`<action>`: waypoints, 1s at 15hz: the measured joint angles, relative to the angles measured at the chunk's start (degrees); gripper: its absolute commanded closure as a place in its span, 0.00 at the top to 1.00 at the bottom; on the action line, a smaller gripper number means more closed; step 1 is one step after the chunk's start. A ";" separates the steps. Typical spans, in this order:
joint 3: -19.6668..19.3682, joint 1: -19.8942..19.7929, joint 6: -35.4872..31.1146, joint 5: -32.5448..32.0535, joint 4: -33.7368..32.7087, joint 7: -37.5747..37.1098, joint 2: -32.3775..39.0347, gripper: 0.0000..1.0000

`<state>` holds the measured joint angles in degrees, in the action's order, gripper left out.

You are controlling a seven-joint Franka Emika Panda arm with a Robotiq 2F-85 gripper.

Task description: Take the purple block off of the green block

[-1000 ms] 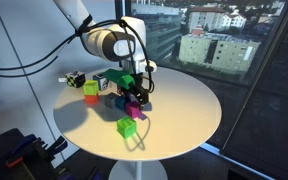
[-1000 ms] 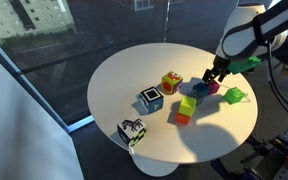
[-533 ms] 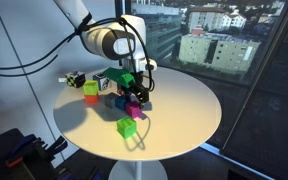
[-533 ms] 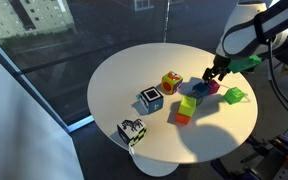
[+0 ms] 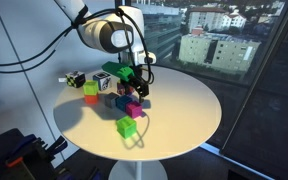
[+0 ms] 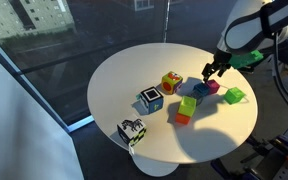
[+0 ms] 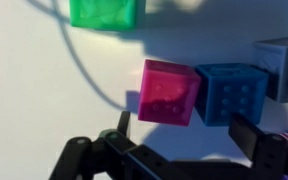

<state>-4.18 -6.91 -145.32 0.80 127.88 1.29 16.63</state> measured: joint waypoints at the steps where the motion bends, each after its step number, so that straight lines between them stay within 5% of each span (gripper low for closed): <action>1: 0.26 0.04 0.04 0.06 0.03 0.00 -0.19 1.00; 15: 2.93 2.39 4.20 1.01 1.21 0.13 -1.19 1.00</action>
<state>-1.25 -4.53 -141.11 1.81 129.09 1.41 15.44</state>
